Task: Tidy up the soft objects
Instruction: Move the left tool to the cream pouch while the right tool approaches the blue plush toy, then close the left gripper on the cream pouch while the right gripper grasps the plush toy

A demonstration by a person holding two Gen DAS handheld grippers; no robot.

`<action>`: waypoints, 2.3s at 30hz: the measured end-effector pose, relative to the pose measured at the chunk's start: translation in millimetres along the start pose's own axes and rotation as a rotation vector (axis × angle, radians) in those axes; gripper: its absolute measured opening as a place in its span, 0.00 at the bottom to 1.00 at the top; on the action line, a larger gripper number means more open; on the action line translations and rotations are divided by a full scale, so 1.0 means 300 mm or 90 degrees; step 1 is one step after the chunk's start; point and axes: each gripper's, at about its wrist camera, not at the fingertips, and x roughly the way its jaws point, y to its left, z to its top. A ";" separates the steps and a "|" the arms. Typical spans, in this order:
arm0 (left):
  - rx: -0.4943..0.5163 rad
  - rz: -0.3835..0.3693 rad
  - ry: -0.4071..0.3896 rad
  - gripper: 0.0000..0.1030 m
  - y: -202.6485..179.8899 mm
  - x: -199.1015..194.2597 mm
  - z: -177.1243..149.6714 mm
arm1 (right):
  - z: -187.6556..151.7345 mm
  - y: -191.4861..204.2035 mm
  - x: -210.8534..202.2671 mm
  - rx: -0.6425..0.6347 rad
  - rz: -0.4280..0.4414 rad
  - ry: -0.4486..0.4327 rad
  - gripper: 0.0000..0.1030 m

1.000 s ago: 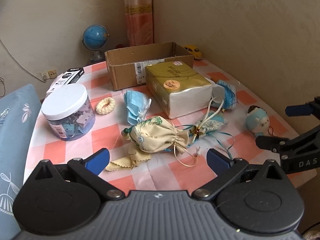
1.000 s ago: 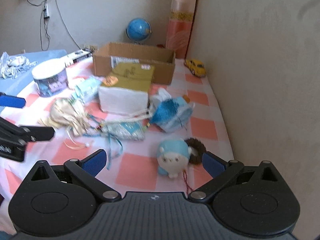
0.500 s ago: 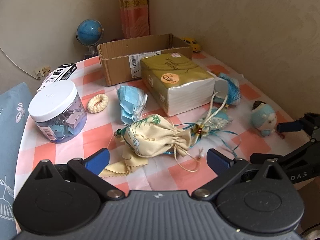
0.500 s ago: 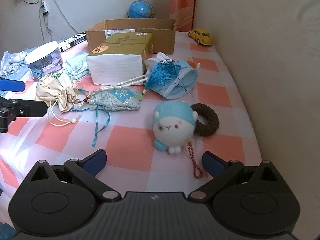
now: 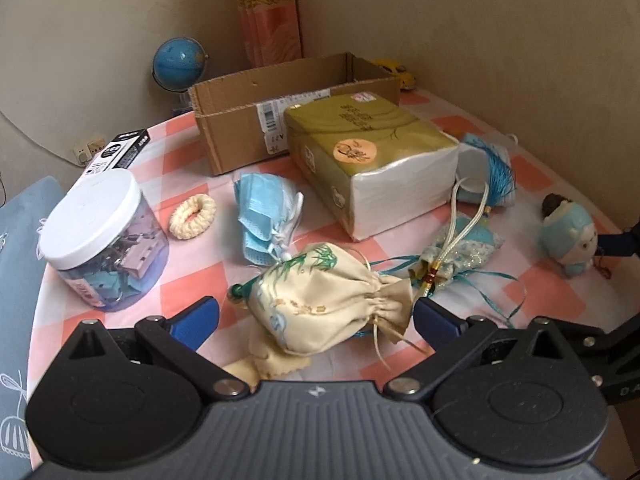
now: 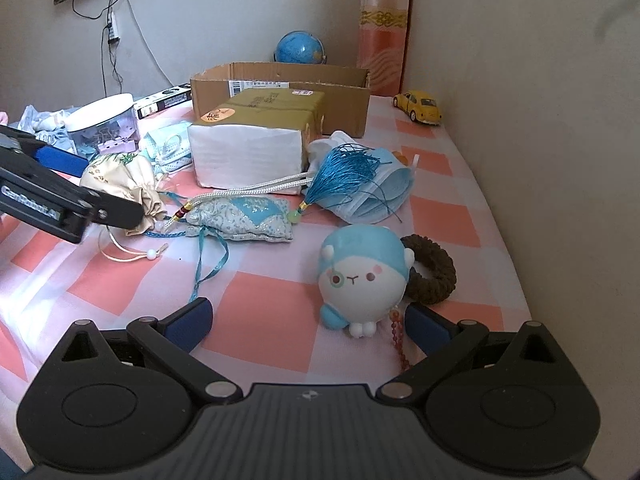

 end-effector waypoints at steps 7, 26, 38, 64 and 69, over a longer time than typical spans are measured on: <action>-0.021 -0.020 0.016 1.00 0.015 0.057 -0.025 | -0.003 0.005 0.003 0.007 -0.010 -0.001 1.00; 0.056 0.000 -0.032 1.00 -0.008 0.016 -0.015 | -0.026 0.010 -0.006 0.013 -0.017 -0.026 1.00; 0.064 -0.016 -0.039 0.99 0.002 0.033 0.017 | -0.028 0.011 -0.010 0.013 -0.017 -0.030 1.00; 0.084 -0.076 -0.062 0.85 0.053 -0.051 0.042 | 0.030 -0.014 -0.024 0.034 -0.031 -0.039 1.00; 0.085 -0.084 -0.063 0.85 0.057 -0.067 0.048 | 0.052 -0.011 -0.005 0.019 -0.053 -0.032 0.83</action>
